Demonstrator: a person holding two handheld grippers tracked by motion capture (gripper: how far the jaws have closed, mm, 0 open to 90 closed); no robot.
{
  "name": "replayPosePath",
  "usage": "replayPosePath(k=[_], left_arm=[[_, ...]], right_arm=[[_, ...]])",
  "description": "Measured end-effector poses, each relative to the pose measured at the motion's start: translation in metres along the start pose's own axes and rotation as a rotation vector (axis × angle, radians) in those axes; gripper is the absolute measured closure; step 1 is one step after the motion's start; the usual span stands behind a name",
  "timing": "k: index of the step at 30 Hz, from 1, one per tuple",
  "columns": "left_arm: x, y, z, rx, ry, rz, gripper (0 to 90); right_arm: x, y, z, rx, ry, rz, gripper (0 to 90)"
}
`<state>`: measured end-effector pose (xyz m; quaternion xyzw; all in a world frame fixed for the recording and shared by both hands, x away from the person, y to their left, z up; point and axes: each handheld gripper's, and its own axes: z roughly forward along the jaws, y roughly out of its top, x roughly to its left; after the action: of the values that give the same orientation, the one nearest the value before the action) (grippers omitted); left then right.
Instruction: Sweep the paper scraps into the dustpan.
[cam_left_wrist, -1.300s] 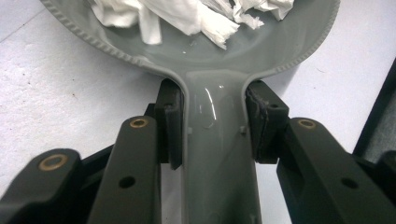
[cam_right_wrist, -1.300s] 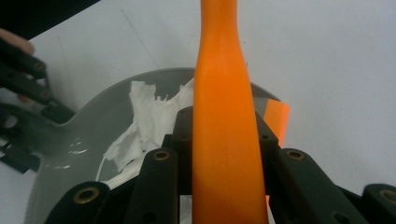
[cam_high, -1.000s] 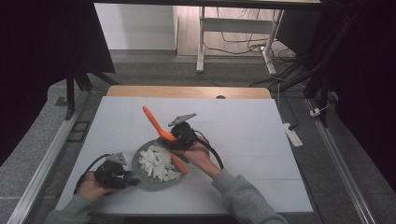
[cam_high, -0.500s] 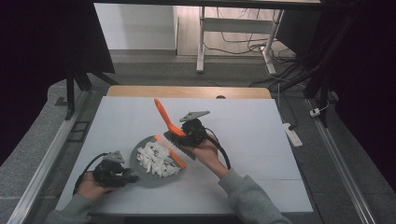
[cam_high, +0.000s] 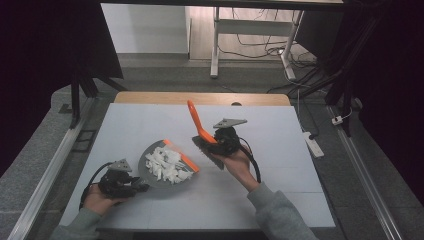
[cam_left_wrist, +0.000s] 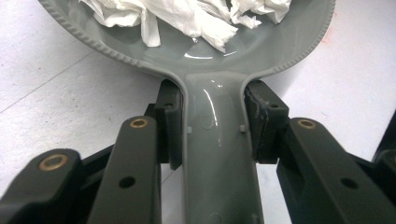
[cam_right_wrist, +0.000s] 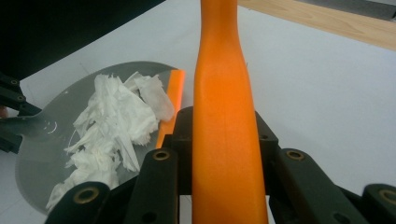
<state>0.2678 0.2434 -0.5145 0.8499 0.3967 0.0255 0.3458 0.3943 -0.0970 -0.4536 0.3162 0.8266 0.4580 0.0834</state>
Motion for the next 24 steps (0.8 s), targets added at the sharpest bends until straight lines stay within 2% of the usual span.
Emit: replayPosePath(k=[24], left_arm=[[0.003, 0.001, -0.007, -0.074, 0.033, -0.095, 61.7]], right_arm=[[-0.025, -0.024, -0.051, -0.068, -0.064, 0.038, 70.5]])
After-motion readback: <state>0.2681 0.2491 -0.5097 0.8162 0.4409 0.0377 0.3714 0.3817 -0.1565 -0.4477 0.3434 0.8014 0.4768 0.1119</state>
